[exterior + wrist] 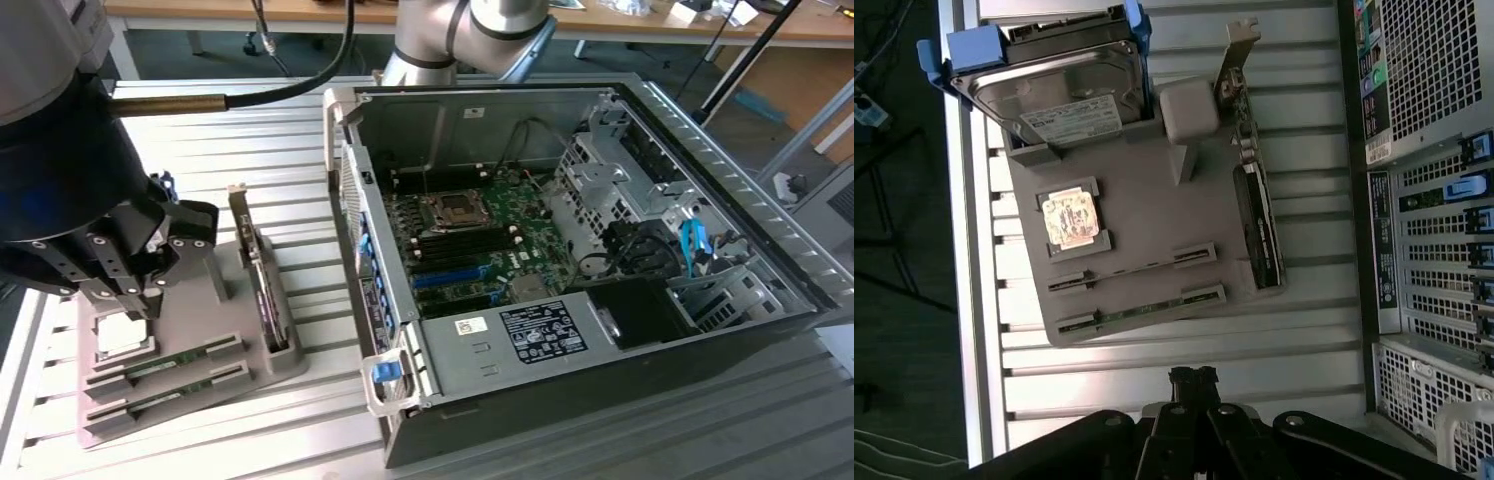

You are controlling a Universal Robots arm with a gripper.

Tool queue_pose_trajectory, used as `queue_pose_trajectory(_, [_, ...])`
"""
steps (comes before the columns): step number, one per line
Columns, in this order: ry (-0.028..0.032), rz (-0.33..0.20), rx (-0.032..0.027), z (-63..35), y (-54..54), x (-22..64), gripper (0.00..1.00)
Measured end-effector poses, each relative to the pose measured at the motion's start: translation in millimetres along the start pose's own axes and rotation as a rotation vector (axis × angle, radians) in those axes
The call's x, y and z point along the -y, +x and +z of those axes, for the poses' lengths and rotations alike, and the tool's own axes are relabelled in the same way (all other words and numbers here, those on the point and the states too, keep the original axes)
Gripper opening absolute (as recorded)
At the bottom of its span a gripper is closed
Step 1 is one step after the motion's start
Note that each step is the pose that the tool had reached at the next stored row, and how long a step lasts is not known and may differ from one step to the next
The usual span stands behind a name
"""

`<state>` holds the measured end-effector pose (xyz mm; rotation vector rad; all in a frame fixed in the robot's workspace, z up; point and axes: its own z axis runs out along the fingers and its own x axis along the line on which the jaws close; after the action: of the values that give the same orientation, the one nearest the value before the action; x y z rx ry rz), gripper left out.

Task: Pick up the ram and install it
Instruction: 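Reach for the ram, then pick up the ram and move it above insertion slot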

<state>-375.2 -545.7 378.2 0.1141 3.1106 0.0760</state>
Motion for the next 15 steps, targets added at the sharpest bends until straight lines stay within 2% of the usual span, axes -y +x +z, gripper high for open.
queue_pose_trajectory(9, [0.0000,0.000,0.0001,0.0,0.0,0.0,0.11])
queue_pose_trajectory(15, [-0.0032,-0.119,-0.0058,1.2,0.0,0.1,0.11])
